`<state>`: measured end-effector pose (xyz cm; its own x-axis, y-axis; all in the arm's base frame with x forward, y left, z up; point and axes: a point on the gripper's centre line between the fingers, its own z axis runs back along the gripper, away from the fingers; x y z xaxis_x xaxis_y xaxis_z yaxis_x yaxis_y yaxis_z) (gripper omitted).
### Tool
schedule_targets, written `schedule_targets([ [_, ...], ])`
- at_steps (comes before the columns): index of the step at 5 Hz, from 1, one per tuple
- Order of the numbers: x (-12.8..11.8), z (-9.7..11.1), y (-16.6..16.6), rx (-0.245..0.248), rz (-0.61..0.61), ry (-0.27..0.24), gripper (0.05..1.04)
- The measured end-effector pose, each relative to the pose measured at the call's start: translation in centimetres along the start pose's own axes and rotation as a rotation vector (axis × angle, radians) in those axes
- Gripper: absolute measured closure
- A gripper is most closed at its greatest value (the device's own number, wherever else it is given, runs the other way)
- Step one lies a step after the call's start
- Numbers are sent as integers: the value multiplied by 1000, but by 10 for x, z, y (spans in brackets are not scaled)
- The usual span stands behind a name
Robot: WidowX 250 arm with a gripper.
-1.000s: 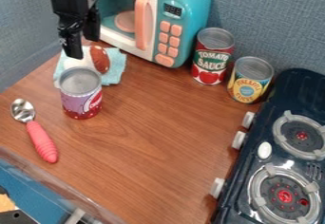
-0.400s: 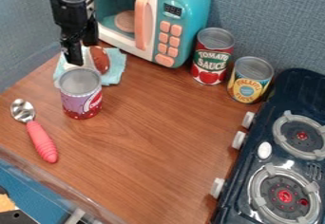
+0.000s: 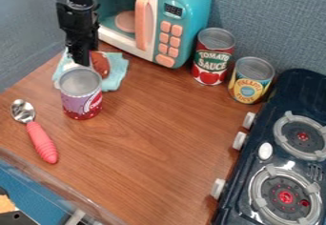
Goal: Move the mushroom to lower right of table
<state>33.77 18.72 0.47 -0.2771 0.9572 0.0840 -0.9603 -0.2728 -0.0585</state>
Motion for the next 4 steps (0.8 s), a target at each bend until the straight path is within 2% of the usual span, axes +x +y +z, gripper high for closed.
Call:
schedule_targets([
  [1,-6,6,5,-3,-15,-1,845],
  [2,-14,34,8,-41,-48,-1,924],
  [4,-49,99,38,-151,-132,29,977],
])
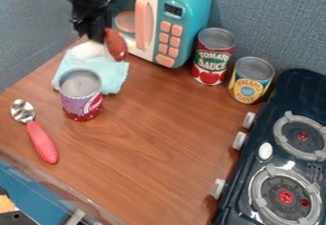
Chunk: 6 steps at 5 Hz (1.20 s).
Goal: Move the mushroom to lower right of table
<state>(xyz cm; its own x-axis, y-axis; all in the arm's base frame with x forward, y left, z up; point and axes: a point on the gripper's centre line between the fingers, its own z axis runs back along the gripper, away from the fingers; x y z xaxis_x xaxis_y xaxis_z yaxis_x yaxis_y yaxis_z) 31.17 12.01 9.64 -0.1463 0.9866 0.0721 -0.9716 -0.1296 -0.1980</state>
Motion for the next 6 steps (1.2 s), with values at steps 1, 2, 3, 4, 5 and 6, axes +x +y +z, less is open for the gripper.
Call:
schedule_targets([
  [1,-45,18,30,-31,-125,29,977],
  [2,-88,19,61,-37,-270,52,977],
  [3,-135,9,92,-29,-419,31,977],
  [4,-150,-15,106,27,-475,6,977],
  [5,-152,-34,119,71,-487,8,977],
  [6,-155,-48,132,114,-516,6,977],
])
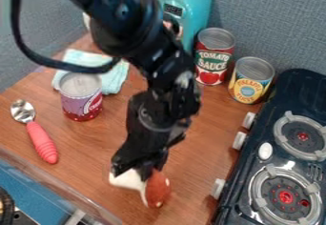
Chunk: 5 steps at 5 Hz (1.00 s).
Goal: Move the mushroom to lower right of table
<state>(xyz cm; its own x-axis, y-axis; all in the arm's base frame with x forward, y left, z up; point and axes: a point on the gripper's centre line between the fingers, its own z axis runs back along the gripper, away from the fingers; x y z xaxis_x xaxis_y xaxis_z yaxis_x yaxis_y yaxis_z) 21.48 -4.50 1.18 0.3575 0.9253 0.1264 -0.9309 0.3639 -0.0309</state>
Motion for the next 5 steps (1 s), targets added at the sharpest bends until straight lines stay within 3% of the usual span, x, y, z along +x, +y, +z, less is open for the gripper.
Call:
schedule_targets([
  [1,-8,-3,0,6,-13,25,939],
  [2,-8,-5,2,25,-10,18,716],
  [4,-12,-1,-1,32,-40,19,121],
  [5,-10,13,-1,31,-47,22,77],
])
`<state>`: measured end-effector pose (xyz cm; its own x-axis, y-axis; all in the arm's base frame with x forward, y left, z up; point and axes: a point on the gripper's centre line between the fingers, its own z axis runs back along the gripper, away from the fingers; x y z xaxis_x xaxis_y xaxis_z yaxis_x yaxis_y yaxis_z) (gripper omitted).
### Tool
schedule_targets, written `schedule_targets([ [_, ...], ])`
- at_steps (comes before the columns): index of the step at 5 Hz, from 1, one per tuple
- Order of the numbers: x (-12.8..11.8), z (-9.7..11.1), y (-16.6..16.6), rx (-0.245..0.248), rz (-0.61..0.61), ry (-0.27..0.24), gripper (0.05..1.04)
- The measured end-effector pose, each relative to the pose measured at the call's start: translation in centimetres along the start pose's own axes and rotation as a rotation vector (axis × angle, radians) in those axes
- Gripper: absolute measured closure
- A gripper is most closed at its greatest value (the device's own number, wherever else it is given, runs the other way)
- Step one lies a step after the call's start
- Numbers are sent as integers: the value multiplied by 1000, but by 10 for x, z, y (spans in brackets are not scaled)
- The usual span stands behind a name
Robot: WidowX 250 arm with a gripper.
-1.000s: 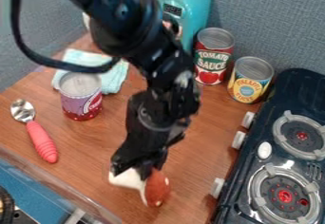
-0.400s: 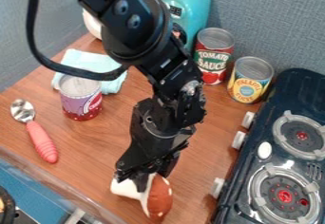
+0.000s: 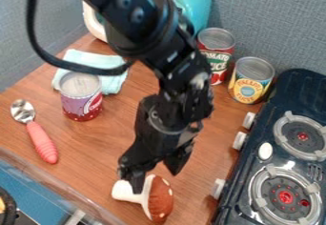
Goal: Move the mushroom to lower right of table
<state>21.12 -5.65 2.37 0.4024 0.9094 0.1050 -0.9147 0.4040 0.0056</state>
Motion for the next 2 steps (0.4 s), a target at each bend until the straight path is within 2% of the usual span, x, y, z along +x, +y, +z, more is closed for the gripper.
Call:
schedule_targets([
  [1,8,39,-2,-75,28,-12,82],
  [2,28,64,1,-97,135,-38,83],
])
